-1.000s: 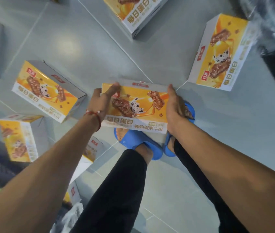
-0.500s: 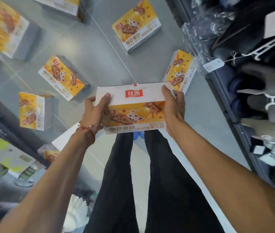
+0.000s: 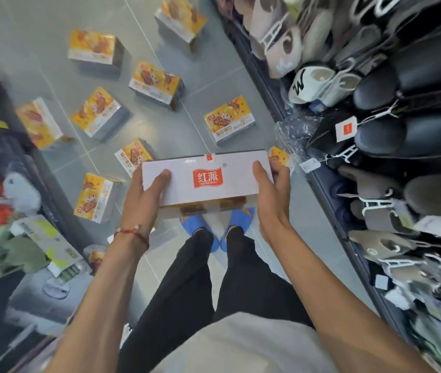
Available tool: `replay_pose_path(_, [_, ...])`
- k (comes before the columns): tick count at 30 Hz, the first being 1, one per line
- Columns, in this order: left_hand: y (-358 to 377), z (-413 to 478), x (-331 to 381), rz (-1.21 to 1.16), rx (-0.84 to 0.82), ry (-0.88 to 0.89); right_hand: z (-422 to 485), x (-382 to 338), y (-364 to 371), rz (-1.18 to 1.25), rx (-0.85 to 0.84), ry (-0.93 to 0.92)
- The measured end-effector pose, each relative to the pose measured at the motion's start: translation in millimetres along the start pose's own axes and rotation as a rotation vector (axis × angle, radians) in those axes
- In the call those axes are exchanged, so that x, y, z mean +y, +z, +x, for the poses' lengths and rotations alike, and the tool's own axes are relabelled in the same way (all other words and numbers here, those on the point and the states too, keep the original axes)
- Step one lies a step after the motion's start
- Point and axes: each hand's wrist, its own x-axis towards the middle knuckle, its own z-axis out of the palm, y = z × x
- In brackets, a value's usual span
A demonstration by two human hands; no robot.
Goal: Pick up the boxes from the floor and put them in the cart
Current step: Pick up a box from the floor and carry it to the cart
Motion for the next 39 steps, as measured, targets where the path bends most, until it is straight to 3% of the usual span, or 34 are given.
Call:
replay_pose_path(5, [0, -35, 28, -0.061, 0.050, 0.032, -34, -31, -11, 0.085, -0.021, -0.095])
replay_pose_path(16, [15, -52, 70, 0.068, -0.053, 0.143, -64, -43, -32, 0.182, 0.104, -0.078])
replay_pose_path(30, [27, -58, 55, 0.328, -0.415, 0.297, -155, 4, -41, 0.357, 0.577, -0.054])
replay_pose_path(39, [69, -120, 18, 0.542, -0.655, 0.387, -230, 68, -77, 0.602, 0.875, 0.028])
